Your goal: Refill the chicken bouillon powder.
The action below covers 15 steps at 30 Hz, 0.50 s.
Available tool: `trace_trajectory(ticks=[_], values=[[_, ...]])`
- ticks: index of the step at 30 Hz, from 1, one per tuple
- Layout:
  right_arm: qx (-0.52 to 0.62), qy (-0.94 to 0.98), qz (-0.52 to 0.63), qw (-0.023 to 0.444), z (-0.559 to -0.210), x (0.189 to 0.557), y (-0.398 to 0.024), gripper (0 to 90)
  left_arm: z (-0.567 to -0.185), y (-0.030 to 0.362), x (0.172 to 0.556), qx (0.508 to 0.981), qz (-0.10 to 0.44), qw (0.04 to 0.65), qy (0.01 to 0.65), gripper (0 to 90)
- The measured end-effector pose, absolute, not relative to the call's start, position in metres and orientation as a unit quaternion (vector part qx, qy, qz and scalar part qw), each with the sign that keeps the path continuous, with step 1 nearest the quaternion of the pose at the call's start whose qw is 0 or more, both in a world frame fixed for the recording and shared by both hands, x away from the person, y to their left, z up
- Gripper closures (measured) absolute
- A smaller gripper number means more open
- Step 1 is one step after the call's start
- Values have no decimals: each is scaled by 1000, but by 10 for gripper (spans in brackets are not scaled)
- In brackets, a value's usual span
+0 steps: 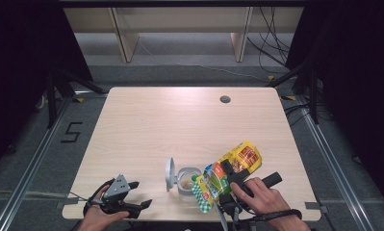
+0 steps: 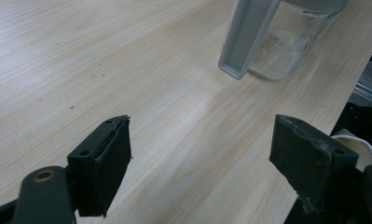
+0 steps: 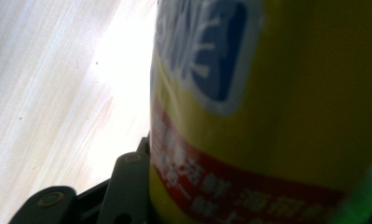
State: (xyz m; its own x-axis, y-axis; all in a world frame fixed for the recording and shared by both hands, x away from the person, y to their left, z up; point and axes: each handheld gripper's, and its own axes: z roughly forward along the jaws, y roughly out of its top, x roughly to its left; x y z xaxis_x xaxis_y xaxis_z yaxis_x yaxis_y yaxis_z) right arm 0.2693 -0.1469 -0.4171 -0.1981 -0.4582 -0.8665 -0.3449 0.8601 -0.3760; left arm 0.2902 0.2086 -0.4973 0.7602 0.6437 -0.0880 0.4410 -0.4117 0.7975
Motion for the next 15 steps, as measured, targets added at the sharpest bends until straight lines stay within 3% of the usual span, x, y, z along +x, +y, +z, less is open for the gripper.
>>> trace_trajectory(ticks=[15], values=[[-281, 757, -74, 586, -416, 269, -145, 613, -498, 208, 290, 830, 117, 436, 328, 200]])
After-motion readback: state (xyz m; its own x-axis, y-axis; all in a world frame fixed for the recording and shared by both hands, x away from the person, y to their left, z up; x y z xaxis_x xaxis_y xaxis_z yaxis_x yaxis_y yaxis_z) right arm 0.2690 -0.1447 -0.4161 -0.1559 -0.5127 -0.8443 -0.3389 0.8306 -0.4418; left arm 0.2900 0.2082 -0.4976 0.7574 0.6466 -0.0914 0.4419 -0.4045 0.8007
